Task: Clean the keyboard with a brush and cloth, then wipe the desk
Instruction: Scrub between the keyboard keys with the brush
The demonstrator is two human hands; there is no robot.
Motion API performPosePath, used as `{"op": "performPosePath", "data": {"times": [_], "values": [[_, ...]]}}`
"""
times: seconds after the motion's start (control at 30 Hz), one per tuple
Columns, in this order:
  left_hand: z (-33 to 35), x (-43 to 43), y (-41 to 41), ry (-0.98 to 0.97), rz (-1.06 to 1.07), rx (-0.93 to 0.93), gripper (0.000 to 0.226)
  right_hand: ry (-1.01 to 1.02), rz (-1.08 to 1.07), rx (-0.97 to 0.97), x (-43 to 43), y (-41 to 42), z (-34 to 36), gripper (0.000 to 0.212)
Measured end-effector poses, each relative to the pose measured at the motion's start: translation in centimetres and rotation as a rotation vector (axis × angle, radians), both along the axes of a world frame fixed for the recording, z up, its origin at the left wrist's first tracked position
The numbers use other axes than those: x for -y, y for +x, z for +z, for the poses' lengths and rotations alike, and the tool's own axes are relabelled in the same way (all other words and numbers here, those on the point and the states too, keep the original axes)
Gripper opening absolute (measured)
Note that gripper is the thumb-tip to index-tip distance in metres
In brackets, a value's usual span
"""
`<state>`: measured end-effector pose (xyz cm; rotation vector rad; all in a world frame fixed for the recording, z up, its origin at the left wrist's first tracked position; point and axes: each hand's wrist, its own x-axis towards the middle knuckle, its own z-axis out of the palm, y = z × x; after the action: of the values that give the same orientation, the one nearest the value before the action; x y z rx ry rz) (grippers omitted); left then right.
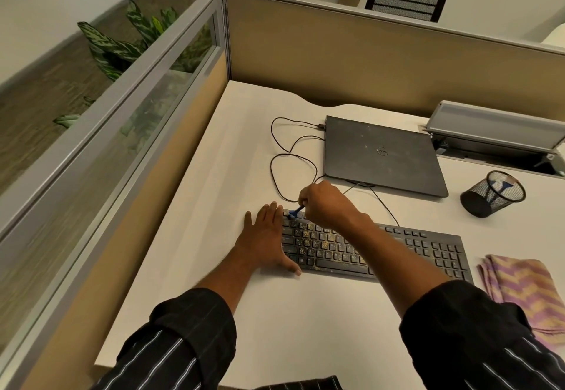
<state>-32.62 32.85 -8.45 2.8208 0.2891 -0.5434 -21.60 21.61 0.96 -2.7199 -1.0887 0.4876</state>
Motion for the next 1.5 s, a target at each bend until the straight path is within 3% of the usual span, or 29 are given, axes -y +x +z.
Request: {"op": "performPosePath", "data": {"times": [0.17, 0.43, 0.67, 0.87, 1.03, 1.23, 1.5], "values": [[0.0, 0.0, -0.1, -0.010, 0.012, -0.006, 0.156, 0.032, -0.034, 0.035, -0.6, 0.2, 0.0, 0.024], [0.2, -0.7, -0.6, 0.008, 0.025, -0.041, 0.157, -0.045, 0.089, -0.026, -1.2, -0.4, -0.6, 0.022], [0.1, -0.7, -0.5, 0.010, 0.008, -0.025, 0.156, -0.014, 0.103, 0.106, -1.5, 0.0, 0.1, 0.024], [0.2, -0.7, -0.6, 0.009, 0.015, -0.036, 0.157, -0.069, 0.170, 0.022, -1.1, -0.6, -0.4, 0.025], [0.2, -0.7, -0.6, -0.003, 0.020, -0.024, 0.155, -0.029, 0.151, 0.104, -1.4, -0.2, -0.2, 0.026], [0.3, -0.7, -0.5, 0.002, 0.015, -0.039, 0.156, -0.107, 0.154, 0.106, -0.5, -0.2, -0.3, 0.023], [0.3, -0.8, -0.4, -0.002, -0.010, -0.040, 0.157, -0.021, 0.105, 0.070, -0.3, 0.1, -0.2, 0.023]]}}
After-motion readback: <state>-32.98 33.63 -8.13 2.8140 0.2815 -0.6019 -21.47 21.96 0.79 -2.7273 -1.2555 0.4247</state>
